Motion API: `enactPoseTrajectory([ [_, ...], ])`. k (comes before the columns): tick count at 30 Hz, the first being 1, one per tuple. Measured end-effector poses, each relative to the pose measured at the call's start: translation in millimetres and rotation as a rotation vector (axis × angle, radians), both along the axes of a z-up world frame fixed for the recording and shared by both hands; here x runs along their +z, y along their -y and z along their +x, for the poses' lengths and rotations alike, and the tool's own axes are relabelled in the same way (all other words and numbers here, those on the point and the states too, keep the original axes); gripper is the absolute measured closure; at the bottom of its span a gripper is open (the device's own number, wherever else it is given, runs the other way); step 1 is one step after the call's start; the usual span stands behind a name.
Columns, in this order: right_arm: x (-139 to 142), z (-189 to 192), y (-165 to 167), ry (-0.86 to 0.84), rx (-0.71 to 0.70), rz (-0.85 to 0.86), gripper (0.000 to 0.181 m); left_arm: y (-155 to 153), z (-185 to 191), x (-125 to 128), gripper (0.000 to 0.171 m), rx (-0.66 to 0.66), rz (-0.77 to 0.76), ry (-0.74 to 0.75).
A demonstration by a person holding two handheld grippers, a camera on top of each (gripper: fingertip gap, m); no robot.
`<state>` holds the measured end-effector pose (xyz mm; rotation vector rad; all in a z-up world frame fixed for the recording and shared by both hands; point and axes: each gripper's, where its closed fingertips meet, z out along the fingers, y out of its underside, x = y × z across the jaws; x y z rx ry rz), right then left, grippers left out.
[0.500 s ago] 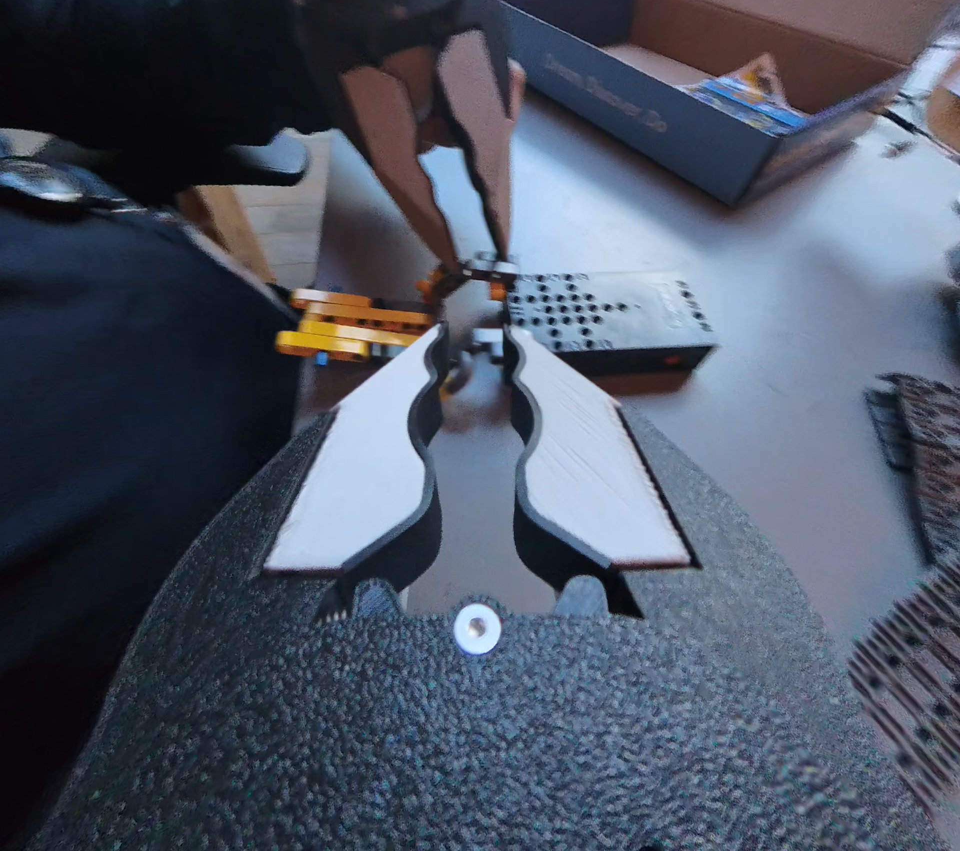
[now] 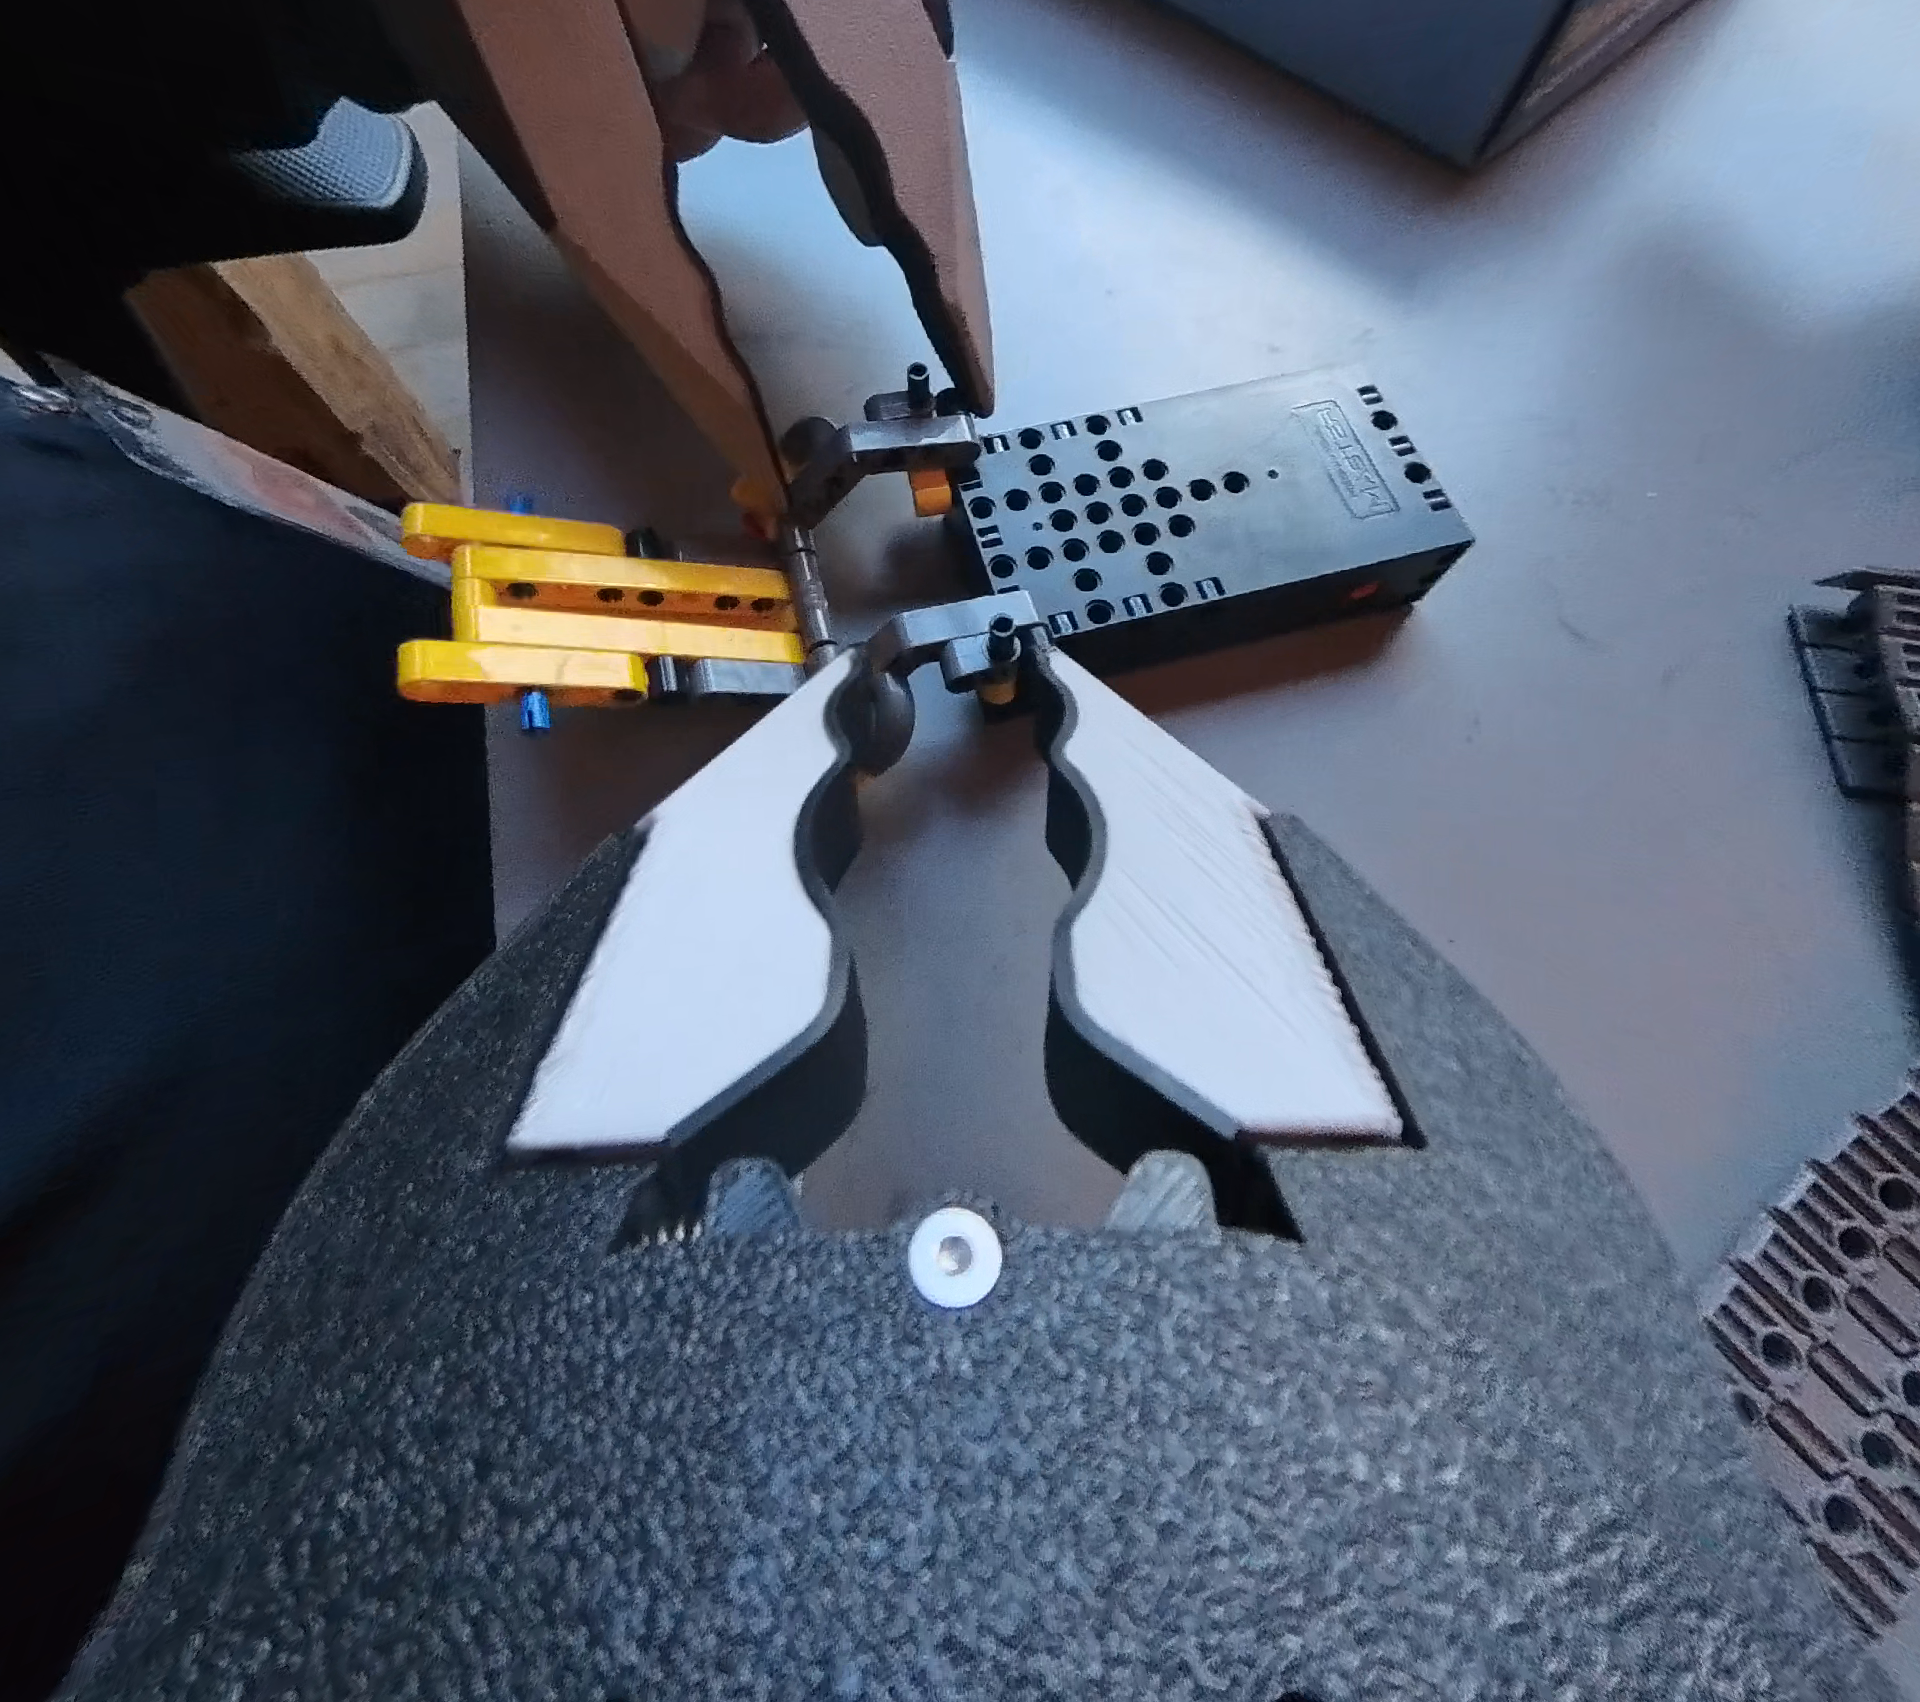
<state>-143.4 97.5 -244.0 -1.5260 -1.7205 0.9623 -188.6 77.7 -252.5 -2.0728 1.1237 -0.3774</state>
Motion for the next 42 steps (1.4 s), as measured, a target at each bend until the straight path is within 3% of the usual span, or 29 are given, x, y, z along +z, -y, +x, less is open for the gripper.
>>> enactPoseTrajectory([
  [7, -1, 0, -1, 0.002, -0.012, 0.039, 0.152, -2, 1, 3, 0.128, 0.016, 0.014, 0.012],
  [9, -2, -1, -2, 0.015, -0.025, 0.014, 0.143, -5, 5, 9, 0.12, 0.042, 0.02, 0.055],
  [12, -4, -6, -1, 0.037, -0.073, -0.045, 0.13, -13, 8, 10, 0.109, 0.146, -0.015, 0.106],
  [15, -8, -14, -2, 0.064, -0.181, -0.078, 0.121, -24, 0, -6, 0.105, 0.271, -0.025, 0.035],
  [17, -16, -16, -10, 0.117, -0.277, -0.032, 0.118, -24, 4, -12, 0.113, 0.288, -0.021, 0.032],
  [20, -20, -18, -13, 0.141, -0.34, -0.005, 0.135, -30, 0, -12, 0.13, 0.313, 0.05, -0.017],
  [27, -31, -25, -31, 0.22, -0.486, -0.016, 0.132, -48, -7, -14, 0.132, 0.418, 0.154, -0.158],
  [34, -31, -30, -41, 0.221, -0.521, -0.017, 0.135, -60, -12, -14, 0.133, 0.403, 0.181, -0.168],
  [38, -29, -30, -30, 0.186, -0.38, -0.026, 0.138, -47, -7, -8, 0.135, 0.318, 0.14, -0.039],
  [42, -31, -27, -29, 0.196, -0.3, 0.036, 0.14, -46, -8, -7, 0.14, 0.291, 0.138, -0.025],
])
